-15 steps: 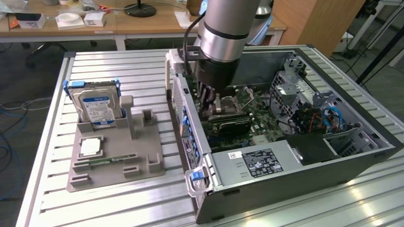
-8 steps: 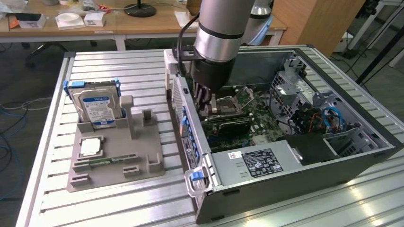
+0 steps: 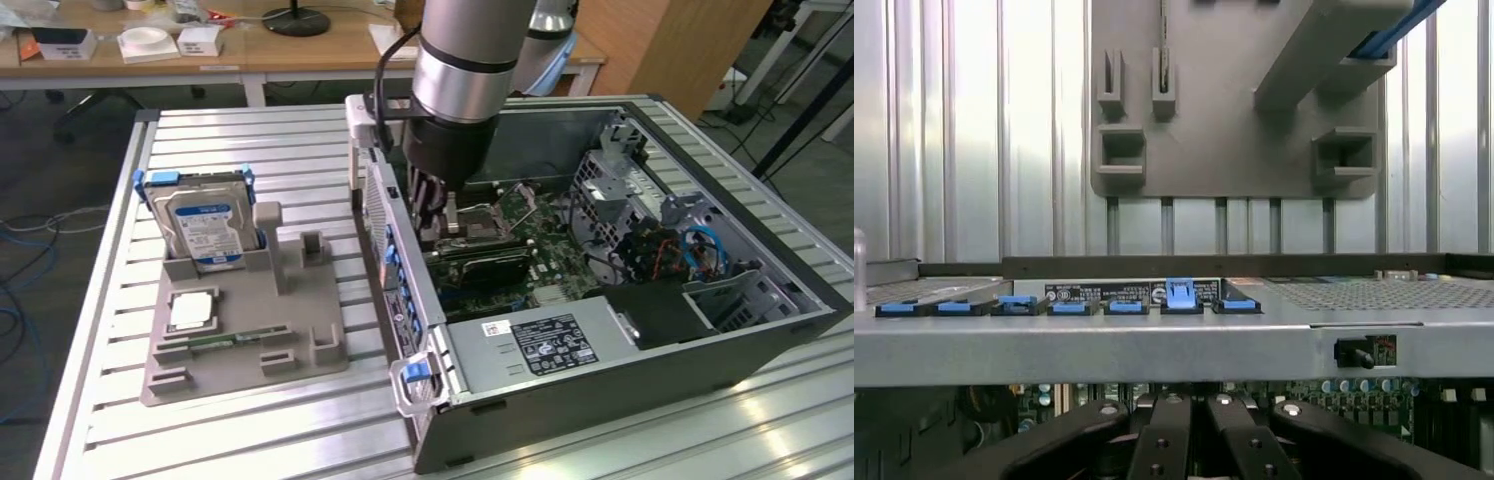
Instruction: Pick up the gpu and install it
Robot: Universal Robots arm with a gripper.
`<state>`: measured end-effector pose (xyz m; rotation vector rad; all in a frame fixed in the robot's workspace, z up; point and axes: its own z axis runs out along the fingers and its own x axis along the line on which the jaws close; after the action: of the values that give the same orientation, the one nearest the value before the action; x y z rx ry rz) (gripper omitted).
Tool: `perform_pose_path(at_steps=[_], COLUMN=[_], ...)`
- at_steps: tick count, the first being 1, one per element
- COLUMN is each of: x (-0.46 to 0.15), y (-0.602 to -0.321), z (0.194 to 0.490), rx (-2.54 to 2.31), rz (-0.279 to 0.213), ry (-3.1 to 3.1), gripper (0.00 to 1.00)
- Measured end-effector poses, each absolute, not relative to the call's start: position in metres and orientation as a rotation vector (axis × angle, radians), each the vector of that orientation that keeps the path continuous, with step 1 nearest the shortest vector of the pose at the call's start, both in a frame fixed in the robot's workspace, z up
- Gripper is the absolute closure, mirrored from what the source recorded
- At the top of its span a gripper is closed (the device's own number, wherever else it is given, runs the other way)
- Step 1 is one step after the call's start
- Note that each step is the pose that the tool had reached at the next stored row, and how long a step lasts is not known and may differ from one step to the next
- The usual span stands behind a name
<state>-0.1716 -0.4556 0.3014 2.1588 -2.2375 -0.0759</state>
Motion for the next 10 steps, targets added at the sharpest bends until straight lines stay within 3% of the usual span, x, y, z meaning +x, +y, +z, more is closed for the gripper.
perform_pose_path(at_steps=[10], x=[-0.1746], y=[-0.4556], z=[0.3008], rx=[2.139], rz=[-0.070], ry=[-2.264], gripper=[0.89])
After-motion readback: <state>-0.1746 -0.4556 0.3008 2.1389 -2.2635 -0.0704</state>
